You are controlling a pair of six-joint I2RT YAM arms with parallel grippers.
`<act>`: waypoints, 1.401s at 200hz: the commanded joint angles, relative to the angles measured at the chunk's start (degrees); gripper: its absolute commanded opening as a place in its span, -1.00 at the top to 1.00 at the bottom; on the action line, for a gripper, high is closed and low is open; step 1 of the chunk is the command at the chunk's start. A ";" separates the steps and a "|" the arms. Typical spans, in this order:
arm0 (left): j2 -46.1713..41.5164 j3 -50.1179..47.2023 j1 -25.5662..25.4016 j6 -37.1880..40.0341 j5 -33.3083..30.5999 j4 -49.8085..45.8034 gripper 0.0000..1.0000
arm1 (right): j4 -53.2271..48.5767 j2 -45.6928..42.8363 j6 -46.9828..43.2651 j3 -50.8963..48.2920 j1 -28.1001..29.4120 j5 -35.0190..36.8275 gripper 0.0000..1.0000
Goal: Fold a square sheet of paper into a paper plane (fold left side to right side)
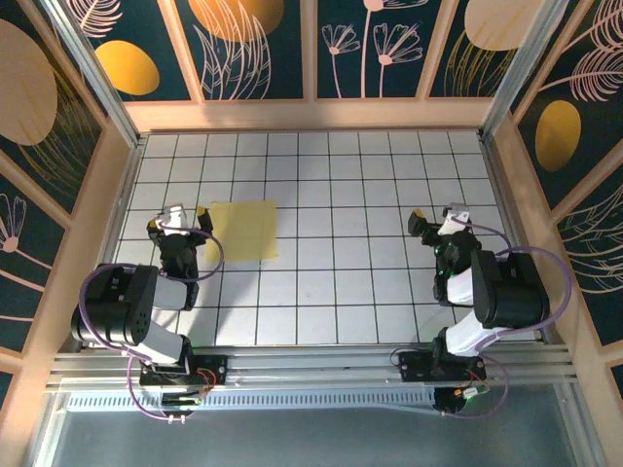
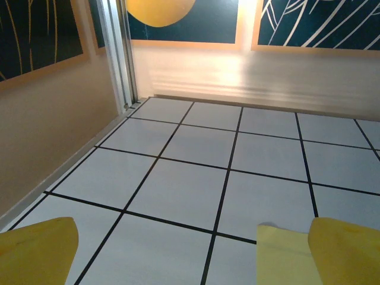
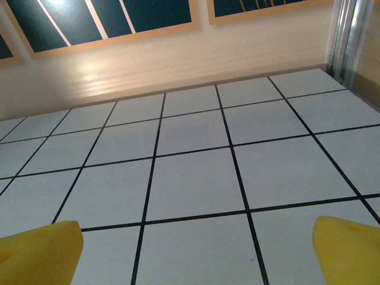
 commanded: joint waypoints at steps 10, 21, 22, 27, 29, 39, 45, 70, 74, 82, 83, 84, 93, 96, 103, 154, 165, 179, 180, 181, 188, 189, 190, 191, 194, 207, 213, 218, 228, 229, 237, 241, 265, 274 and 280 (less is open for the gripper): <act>0.06 -0.04 0.41 -0.73 0.31 2.54 -0.97 | 2.25 0.04 -0.51 0.60 0.39 1.01 -0.99; 0.04 -0.03 0.41 -0.76 0.32 2.60 -0.98 | 2.25 0.05 -0.51 0.62 0.39 1.01 -0.99; 0.04 -0.06 0.41 -0.78 0.31 2.56 -0.97 | 2.25 0.04 -0.51 0.62 0.39 1.01 -0.99; 0.04 -0.08 0.41 -0.78 0.31 2.53 -0.98 | 2.25 0.07 -0.51 0.57 0.39 1.01 -0.99; 0.03 -0.08 0.41 -0.73 0.31 2.53 -0.97 | 2.25 0.06 -0.51 0.56 0.43 1.01 -0.99; 0.04 -0.08 0.41 -0.72 0.31 2.57 -0.98 | 2.25 0.04 -0.51 0.58 0.39 1.01 -0.99; 0.04 -0.07 0.41 -0.73 0.31 2.54 -0.98 | 2.25 0.04 -0.51 0.57 0.41 1.01 -0.98; 0.09 -0.06 0.41 -0.71 0.32 2.53 -0.97 | 2.24 0.03 -0.51 0.62 0.40 1.01 -0.99; 0.05 -0.05 0.41 -0.74 0.31 2.53 -0.97 | 2.24 0.05 -0.51 0.60 0.40 1.01 -0.98; 0.03 -0.01 0.41 -0.73 0.31 2.53 -0.97 | 2.25 0.03 -0.51 0.62 0.41 1.01 -0.98; 0.03 -0.05 0.41 -0.72 0.31 2.53 -0.98 | 2.25 0.07 -0.51 0.58 0.40 1.01 -0.98; 0.08 -0.02 0.41 -0.76 0.31 2.53 -0.98 | 2.21 0.05 -0.51 0.56 0.44 1.01 -0.98; 0.04 -0.07 0.41 -0.78 0.31 2.53 -0.98 | 2.19 0.03 -0.55 0.58 0.47 1.01 -0.99; 0.08 -0.08 0.41 -0.77 0.31 2.53 -0.98 | 2.26 0.03 -0.53 0.60 0.42 1.01 -0.99; 0.05 -0.08 0.41 -0.73 0.31 2.53 -0.98 | 2.21 0.03 -0.48 0.60 0.45 1.01 -0.98; 0.12 0.01 0.44 -0.74 0.34 2.53 -0.98 | 2.82 0.03 0.43 0.25 0.18 2.70 -0.98; 0.13 0.01 0.41 -0.80 0.37 2.51 -0.98 | 2.78 -0.03 0.46 0.18 0.04 2.54 -0.98; 0.11 0.01 0.41 -0.72 0.36 2.54 -0.98 | 2.96 -0.02 0.55 0.18 -0.03 2.27 -0.99; 0.07 0.01 0.41 -0.72 0.42 2.53 -0.97 | 3.00 -0.04 0.55 0.18 -0.04 2.25 -0.99; 0.05 0.01 0.36 -0.71 0.37 2.53 -0.98 | 3.02 -0.05 0.55 0.14 0.00 2.20 -0.99; 0.06 0.03 0.41 -0.83 0.39 2.46 -0.98 | 3.27 -0.10 0.68 -0.08 -0.09 2.20 -0.98; 0.04 0.02 0.41 -0.82 0.39 2.45 -0.98 | 3.29 -0.12 0.70 -0.08 -0.16 2.22 -0.98; 0.08 0.06 0.41 -0.81 0.39 2.45 -0.98 | 3.34 -0.14 0.76 -0.13 -0.15 2.23 -0.98; 0.10 0.08 0.41 -0.85 0.40 2.40 -0.97 | 3.37 -0.14 0.78 -0.15 -0.19 2.28 -0.99; 0.16 0.16 0.41 -0.88 0.40 2.29 -0.98 | 3.54 -0.35 0.87 -0.24 -0.21 2.39 -0.99; -0.06 -0.06 0.41 -0.85 0.33 2.58 -0.98 | 2.84 -2.33 1.54 -0.87 -0.61 2.86 -0.99; -0.41 -0.08 0.41 -0.76 0.22 2.36 -0.98 | 1.55 -4.25 1.75 -1.08 -0.74 2.99 -0.99; -1.16 0.13 0.41 -0.59 0.50 1.35 -0.97 | -0.31 -6.10 1.78 -0.96 -0.86 3.20 -0.98; -3.22 0.49 0.41 -0.27 0.87 -0.75 -0.98 | -5.04 -10.11 1.38 -0.45 -0.89 4.00 -0.99; -3.39 0.51 0.41 -0.27 0.85 -1.09 -0.98 | -5.74 -10.62 1.31 -0.35 -0.91 4.09 -0.98; -5.86 1.75 0.41 -0.64 0.49 -6.08 -0.98 | -10.38 -14.25 1.16 0.20 -0.87 5.01 -0.99; -7.38 2.78 0.41 -1.05 0.02 -9.21 -0.98 | -12.40 -15.97 1.36 0.61 -0.90 5.67 -0.99; -14.19 9.93 0.41 -5.45 -1.47 -28.32 -0.98 | -25.53 -25.41 4.86 2.81 -0.92 5.95 -0.99; -15.72 13.08 0.42 -8.15 -1.43 -35.75 -0.98 | -30.81 -28.28 7.40 4.27 -0.89 5.45 -0.99; -16.43 15.38 0.41 -10.06 -1.06 -40.86 -0.98 | -34.43 -29.70 8.95 5.26 -0.86 5.03 -0.98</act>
